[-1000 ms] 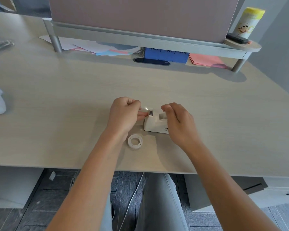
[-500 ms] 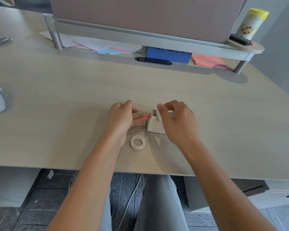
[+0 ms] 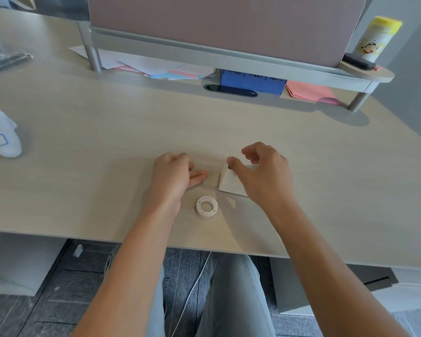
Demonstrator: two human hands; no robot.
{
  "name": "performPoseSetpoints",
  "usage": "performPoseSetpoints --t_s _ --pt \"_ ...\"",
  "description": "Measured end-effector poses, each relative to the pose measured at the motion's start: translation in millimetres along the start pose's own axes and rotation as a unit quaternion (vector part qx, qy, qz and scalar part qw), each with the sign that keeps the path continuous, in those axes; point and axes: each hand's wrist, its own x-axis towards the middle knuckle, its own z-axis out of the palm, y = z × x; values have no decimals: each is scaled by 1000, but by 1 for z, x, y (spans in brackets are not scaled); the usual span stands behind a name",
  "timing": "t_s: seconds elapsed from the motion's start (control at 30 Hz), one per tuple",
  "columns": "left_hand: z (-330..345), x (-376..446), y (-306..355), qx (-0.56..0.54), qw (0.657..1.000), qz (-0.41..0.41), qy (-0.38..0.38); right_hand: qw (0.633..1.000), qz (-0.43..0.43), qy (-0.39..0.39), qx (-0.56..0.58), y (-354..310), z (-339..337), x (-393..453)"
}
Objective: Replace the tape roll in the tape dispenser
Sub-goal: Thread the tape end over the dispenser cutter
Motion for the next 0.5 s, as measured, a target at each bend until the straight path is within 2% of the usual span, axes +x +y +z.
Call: performPoseSetpoints --t_s 0.07,0.13,0.2,0.27,0.33,0.5 --pt "-4 -3 0 38 998 38 24 1000 -16 2 1 1 2 -3" --pt "-6 -9 -4 122 983 132 32 998 -27 15 57 4 2 -5" --pt "-3 -23 -9 226 942 249 7 990 -30 37 130 8 -3 -8" --pt "5 -35 -16 297 895 333 -12 987 -19 60 150 11 -8 -12" --pt "12 -44 -20 338 876 342 -36 982 7 72 176 16 -8 -17" --pt "19 -47 -30 412 858 296 -79 958 77 54 269 18 -10 -27"
